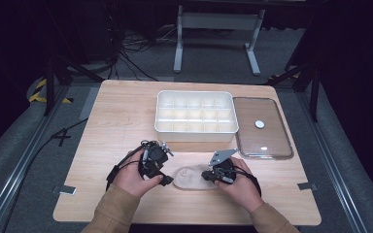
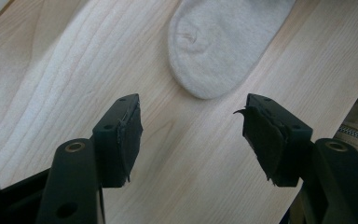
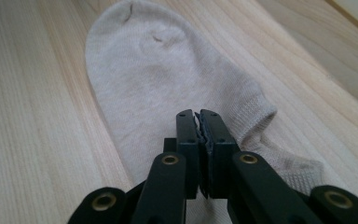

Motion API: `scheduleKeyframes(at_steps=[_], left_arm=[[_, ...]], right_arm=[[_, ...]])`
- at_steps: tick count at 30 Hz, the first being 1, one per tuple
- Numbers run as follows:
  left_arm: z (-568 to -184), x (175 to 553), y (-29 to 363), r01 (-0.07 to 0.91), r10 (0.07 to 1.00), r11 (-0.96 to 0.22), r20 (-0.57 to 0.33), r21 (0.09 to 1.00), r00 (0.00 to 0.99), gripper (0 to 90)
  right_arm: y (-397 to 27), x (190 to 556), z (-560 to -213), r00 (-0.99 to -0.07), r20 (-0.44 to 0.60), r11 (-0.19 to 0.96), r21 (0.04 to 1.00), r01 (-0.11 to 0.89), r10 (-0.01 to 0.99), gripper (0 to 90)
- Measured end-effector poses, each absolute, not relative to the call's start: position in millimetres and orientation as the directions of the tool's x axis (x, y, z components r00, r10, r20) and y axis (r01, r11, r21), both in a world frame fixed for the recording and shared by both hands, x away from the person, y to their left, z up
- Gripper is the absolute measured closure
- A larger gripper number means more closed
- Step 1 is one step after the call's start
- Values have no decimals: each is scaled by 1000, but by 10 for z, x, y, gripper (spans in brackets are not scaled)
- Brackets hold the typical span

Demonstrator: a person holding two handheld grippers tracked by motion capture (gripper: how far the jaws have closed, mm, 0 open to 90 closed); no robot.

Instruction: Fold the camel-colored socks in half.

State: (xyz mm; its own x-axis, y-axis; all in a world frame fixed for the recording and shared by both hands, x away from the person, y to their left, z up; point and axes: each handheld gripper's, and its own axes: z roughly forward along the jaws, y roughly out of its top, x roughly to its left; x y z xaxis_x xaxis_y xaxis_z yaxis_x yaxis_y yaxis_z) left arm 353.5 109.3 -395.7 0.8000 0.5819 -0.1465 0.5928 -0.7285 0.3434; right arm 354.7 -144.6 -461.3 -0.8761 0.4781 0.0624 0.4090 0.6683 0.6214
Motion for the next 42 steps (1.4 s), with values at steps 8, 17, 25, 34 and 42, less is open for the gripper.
scheduleKeyframes(at_steps=[8, 17, 25, 34, 42], left_arm=[[-4042, 3569, 1054, 611, 599, -700, -162, 370, 784, 405], [-4241, 3627, 894, 641, 626, -667, -182, 379, 758, 419], [-4408, 3715, 857, 702, 663, -633, -238, 328, 709, 496], [-4457, 3704, 830, 697, 652, -643, -249, 319, 716, 584], [-4465, 3679, 807, 699, 656, -643, -247, 312, 713, 780]], right_arm=[[-1428, 3525, -4626, -883, 42, 681, 620, 390, 468, 874], [-1445, 3522, -4640, -884, 47, 672, 632, 387, 466, 874], [-1470, 3509, -4657, -884, 48, 660, 646, 383, 465, 873], [-1472, 3502, -4660, -885, 45, 660, 649, 378, 463, 871], [-1470, 3498, -4660, -885, 42, 661, 649, 377, 464, 870]])
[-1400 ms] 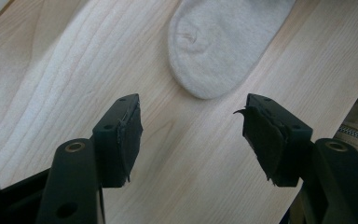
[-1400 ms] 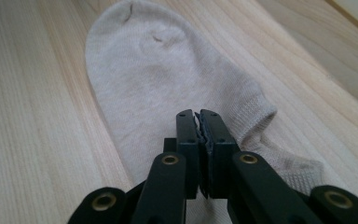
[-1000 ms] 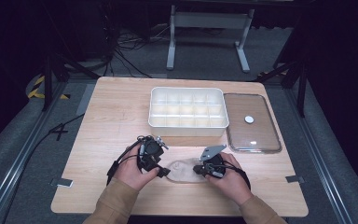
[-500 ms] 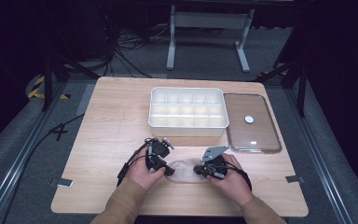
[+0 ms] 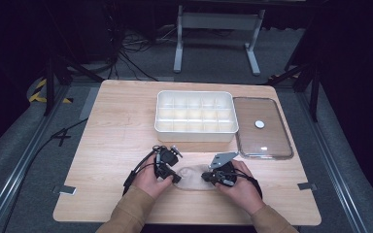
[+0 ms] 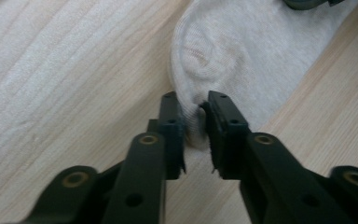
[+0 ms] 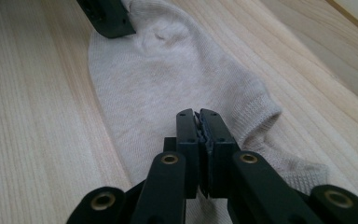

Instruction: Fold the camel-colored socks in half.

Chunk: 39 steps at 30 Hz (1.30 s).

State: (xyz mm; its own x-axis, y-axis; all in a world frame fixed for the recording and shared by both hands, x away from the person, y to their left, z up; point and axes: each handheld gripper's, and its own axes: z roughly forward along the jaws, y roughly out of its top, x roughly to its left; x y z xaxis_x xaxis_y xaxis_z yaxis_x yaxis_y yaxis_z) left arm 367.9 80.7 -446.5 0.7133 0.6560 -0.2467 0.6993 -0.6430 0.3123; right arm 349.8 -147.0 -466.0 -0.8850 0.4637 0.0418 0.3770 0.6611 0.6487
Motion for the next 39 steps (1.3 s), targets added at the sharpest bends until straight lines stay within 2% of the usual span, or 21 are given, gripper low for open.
scheduleKeyframes(at_steps=[1, 4, 7, 10, 17, 21, 25, 32, 39], left_arm=[[-4459, 3668, 797, 695, 656, -645, -238, 316, 717, 824], [-4451, 3659, 795, 698, 659, -642, -238, 315, 714, 843], [-4437, 3658, 802, 693, 651, -645, -245, 322, 719, 846], [-4395, 3647, 808, 696, 650, -643, -253, 318, 716, 848], [-4298, 3609, 796, 674, 628, -664, -248, 324, 738, 851], [-4186, 3583, 816, 665, 613, -656, -262, 357, 745, 851], [-4097, 3548, 813, 656, 605, -652, -261, 379, 752, 852], [-3955, 3454, 737, 626, 557, -656, -290, 421, 778, 851], [-3981, 3423, 636, 598, 523, -684, -290, 417, 801, 850]], right_arm=[[-1470, 3495, -4660, -884, 40, 661, 649, 377, 465, 868], [-1469, 3494, -4660, -885, 39, 661, 650, 375, 465, 864], [-1471, 3486, -4652, -888, 31, 666, 650, 366, 458, 849], [-1473, 3467, -4624, -887, 34, 655, 662, 365, 461, 889], [-1450, 3452, -4632, -893, 27, 671, 650, 357, 449, 893], [-1434, 3450, -4644, -895, 37, 677, 640, 363, 445, 893], [-1415, 3447, -4647, -908, 66, 685, 634, 358, 414, 895], [-1368, 3432, -4652, -918, 50, 694, 639, 332, 393, 894], [-1238, 3383, -4692, -950, 51, 692, 673, 261, 308, 891]])
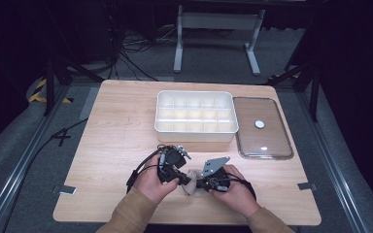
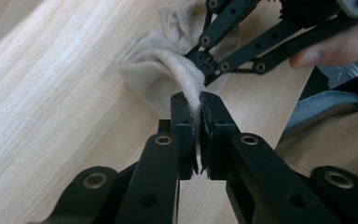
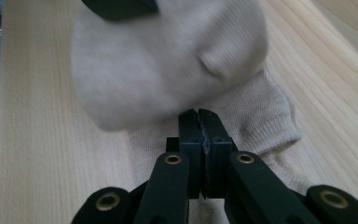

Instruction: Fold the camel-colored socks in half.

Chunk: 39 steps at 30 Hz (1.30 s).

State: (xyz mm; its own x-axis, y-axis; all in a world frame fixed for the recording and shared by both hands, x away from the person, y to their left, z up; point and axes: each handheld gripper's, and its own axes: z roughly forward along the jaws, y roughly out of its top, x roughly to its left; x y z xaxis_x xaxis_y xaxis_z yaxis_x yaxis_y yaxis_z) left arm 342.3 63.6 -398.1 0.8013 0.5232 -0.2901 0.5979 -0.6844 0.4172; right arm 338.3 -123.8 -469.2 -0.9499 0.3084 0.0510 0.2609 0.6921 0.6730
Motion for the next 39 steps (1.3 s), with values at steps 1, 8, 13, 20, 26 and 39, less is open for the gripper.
scheduleKeyframes(at_steps=[1, 8, 13, 20, 26, 39], left_arm=[[-3981, 3423, 636, 598, 523, -684, -290, 417, 801, 850], [-3956, 3436, 704, 612, 533, -673, -301, 414, 790, 849], [-3957, 3448, 716, 625, 541, -666, -314, 406, 780, 848], [-3932, 3464, 667, 615, 531, -674, -311, 408, 788, 846], [-3927, 3476, 610, 600, 515, -675, -308, 430, 800, 845], [-3994, 3535, 400, 564, 476, -687, -302, 459, 826, 841]], right_arm=[[-1224, 3372, -4691, -951, 45, 694, 673, 255, 306, 888], [-1332, 3381, -4574, -942, 59, 663, 696, 276, 329, 861], [-1598, 3408, -4378, -904, 64, 662, 659, 356, 422, 873], [-1693, 3410, -4525, -884, 82, 712, 561, 423, 460, 879], [-1619, 3391, -4595, -899, 91, 708, 583, 397, 429, 894], [-1602, 3348, -4637, -898, 93, 679, 622, 390, 430, 894]])
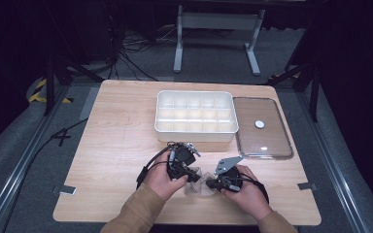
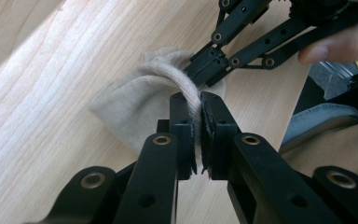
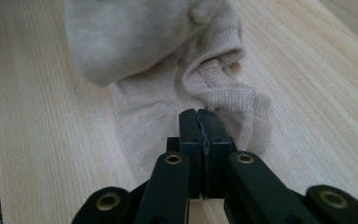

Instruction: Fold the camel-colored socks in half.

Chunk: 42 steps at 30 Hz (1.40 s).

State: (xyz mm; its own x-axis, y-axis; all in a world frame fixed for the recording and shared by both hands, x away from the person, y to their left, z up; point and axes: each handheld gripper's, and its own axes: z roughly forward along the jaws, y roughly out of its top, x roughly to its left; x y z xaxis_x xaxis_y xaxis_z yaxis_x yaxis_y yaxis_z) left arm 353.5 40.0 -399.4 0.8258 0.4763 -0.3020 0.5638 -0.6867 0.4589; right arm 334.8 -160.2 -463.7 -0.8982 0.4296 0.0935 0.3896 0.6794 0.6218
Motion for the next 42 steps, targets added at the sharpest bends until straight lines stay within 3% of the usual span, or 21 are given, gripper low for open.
scheduleKeyframes(at_steps=[23, 28, 33, 38, 42], left_arm=[[-4223, 3561, 194, 557, 473, -712, -295, 427, 830, 796], [-4189, 3558, 225, 555, 461, -704, -309, 443, 832, 579], [-4097, 3541, 301, 549, 438, -676, -332, 492, 835, 512], [-3933, 3527, 524, 541, 427, -647, -333, 537, 841, 534], [-4014, 3605, 700, 585, 511, -665, -287, 465, 810, 567]], right_arm=[[-1612, 3298, -4634, -901, 46, 681, 638, 359, 432, 875], [-1685, 3271, -4494, -890, 29, 661, 658, 360, 455, 865], [-1781, 3273, -4382, -880, 16, 644, 675, 360, 474, 863], [-1916, 3288, -4282, -860, 4, 618, 694, 370, 510, 866], [-1834, 3247, -4164, -869, 9, 582, 740, 339, 495, 881]])
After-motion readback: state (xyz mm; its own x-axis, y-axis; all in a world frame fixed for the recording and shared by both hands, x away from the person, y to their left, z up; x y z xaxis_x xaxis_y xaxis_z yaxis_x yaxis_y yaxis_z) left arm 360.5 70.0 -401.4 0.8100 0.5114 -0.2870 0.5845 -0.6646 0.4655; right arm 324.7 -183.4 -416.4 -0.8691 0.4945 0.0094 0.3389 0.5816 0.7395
